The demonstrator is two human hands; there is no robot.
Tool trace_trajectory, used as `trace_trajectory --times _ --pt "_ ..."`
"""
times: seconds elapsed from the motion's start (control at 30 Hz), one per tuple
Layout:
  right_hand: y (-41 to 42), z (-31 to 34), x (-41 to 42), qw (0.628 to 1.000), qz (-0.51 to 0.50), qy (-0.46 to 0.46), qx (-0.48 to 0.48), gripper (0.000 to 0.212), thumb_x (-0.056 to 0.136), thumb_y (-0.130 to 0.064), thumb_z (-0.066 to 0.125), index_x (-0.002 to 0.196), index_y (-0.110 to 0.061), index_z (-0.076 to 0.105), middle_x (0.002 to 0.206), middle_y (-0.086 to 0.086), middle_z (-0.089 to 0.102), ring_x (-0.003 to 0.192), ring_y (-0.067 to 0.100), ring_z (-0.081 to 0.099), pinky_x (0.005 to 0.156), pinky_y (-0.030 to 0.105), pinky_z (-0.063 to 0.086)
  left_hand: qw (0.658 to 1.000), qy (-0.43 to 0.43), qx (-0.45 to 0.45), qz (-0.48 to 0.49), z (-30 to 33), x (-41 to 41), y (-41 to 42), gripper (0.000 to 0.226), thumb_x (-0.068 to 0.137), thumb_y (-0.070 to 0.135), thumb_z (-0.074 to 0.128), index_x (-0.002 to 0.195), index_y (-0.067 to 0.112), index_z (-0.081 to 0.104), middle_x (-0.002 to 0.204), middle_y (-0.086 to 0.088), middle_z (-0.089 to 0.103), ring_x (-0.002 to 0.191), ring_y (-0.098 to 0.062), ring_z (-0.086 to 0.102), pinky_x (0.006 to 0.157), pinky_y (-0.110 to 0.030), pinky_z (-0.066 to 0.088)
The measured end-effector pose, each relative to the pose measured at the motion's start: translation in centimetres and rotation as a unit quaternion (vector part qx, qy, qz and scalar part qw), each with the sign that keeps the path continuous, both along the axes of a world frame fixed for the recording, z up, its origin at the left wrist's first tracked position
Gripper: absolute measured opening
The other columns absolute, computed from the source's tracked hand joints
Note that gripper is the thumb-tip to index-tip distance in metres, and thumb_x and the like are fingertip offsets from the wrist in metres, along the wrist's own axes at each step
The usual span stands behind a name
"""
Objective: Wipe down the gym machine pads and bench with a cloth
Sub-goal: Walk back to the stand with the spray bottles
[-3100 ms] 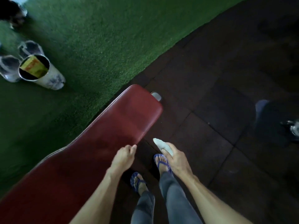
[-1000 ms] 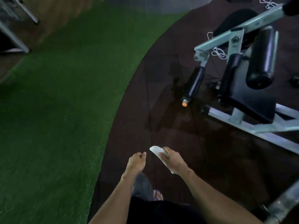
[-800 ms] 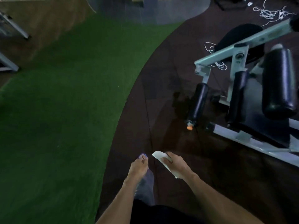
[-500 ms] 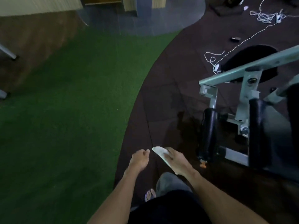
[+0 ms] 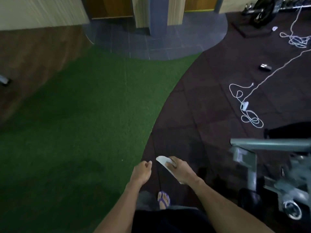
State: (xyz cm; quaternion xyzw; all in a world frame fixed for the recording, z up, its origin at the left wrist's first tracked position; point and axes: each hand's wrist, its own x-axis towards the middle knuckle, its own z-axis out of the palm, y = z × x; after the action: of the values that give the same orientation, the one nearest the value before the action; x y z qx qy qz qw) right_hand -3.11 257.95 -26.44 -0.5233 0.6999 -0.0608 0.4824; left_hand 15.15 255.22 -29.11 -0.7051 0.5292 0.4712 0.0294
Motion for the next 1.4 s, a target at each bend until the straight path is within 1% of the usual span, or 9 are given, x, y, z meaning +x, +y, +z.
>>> trace_trajectory --times 0.23,0.43,0.53,0.63,0.8,0.87,1.03,1.13,1.4 --pt "-22.8 -0.9 -0.9 1.000 0.000 -0.001 -0.002 0.040 0.101 -0.042 0.050 0.132 -0.018 0.056 0.122 0.008 0.068 0.109 0.025 0.064 0.090 0.034 0.050 1.000 0.017 0.005 -0.005 -0.7 -1.9 -23.0 0.048 0.103 0.040 0.034 0.108 0.002 0.064 0.114 -0.016 0.066 0.103 -0.031 0.065 0.090 -0.036 0.049" --pt "-43.5 -1.0 -1.4 0.999 -0.027 -0.006 -0.018 0.037 0.101 -0.044 0.050 0.127 -0.018 0.058 0.110 0.006 0.070 0.077 0.019 0.066 0.064 0.033 0.052 0.999 0.005 -0.008 -0.032 0.6 -2.0 -45.5 0.049 0.105 0.038 0.034 0.108 -0.002 0.062 0.115 -0.022 0.067 0.109 -0.036 0.064 0.092 -0.040 0.051" --pt "-53.2 0.2 -1.9 0.999 -0.044 -0.012 -0.028 0.034 0.101 -0.043 0.050 0.125 -0.019 0.058 0.105 0.003 0.069 0.085 0.021 0.067 0.071 0.038 0.055 0.999 0.006 -0.017 -0.038 1.9 -2.7 -55.6 0.047 0.105 0.039 0.034 0.104 0.000 0.061 0.111 -0.019 0.068 0.091 -0.029 0.065 0.080 -0.035 0.049" --pt "-62.7 0.6 -2.7 0.999 -0.039 -0.013 -0.024 0.036 0.103 -0.041 0.048 0.127 -0.015 0.056 0.102 0.002 0.067 0.078 0.015 0.064 0.061 0.025 0.050 0.999 0.012 -0.017 -0.035 2.4 -4.0 -64.8 0.044 0.105 0.040 0.033 0.098 0.006 0.061 0.104 -0.015 0.067 0.075 -0.017 0.054 0.075 -0.031 0.046" --pt "-79.3 -1.5 -5.3 0.999 -0.024 -0.010 -0.027 0.039 0.103 -0.039 0.047 0.132 -0.014 0.054 0.118 0.008 0.068 0.088 0.017 0.062 0.071 0.027 0.047 0.999 0.016 -0.007 -0.030 0.7 -6.8 -81.1 0.047 0.104 0.040 0.034 0.110 0.003 0.062 0.113 -0.017 0.068 0.098 -0.030 0.066 0.088 -0.034 0.052" --pt "-86.4 -3.0 -6.8 0.999 -0.025 -0.017 -0.026 0.039 0.104 -0.038 0.047 0.134 -0.015 0.053 0.122 0.008 0.068 0.093 0.019 0.062 0.075 0.029 0.047 0.999 0.013 -0.012 -0.034 0.2 -8.4 -88.4 0.047 0.105 0.039 0.033 0.111 0.002 0.061 0.110 -0.015 0.066 0.092 -0.024 0.061 0.082 -0.031 0.046" --pt "-103.3 -3.7 -10.4 1.000 -0.001 -0.015 -0.009 0.033 0.104 -0.031 0.051 0.132 -0.015 0.053 0.100 -0.001 0.064 0.067 0.003 0.057 0.050 0.011 0.041 1.000 0.010 -0.013 -0.024 0.7 -10.7 -105.1 0.043 0.105 0.040 0.034 0.104 0.007 0.062 0.098 -0.010 0.067 0.085 -0.020 0.065 0.091 -0.036 0.053" --pt "-112.5 -2.3 -12.0 1.000 -0.001 -0.018 -0.019 0.036 0.103 -0.043 0.048 0.126 -0.017 0.055 0.095 0.001 0.065 0.064 0.007 0.058 0.046 0.015 0.042 1.000 -0.003 -0.018 -0.008 1.0 -11.9 -114.3 0.047 0.104 0.040 0.035 0.109 0.003 0.064 0.111 -0.016 0.069 0.102 -0.029 0.066 0.092 -0.035 0.050" --pt "-138.2 -3.9 -15.0 0.999 -0.015 0.003 -0.040 0.041 0.101 -0.046 0.049 0.121 -0.013 0.059 0.105 0.010 0.070 0.088 0.028 0.065 0.071 0.033 0.048 0.998 0.002 -0.025 -0.053 -0.5 -15.9 -140.4 0.047 0.105 0.037 0.033 0.112 0.000 0.063 0.117 -0.018 0.067 0.107 -0.030 0.063 0.090 -0.032 0.045"
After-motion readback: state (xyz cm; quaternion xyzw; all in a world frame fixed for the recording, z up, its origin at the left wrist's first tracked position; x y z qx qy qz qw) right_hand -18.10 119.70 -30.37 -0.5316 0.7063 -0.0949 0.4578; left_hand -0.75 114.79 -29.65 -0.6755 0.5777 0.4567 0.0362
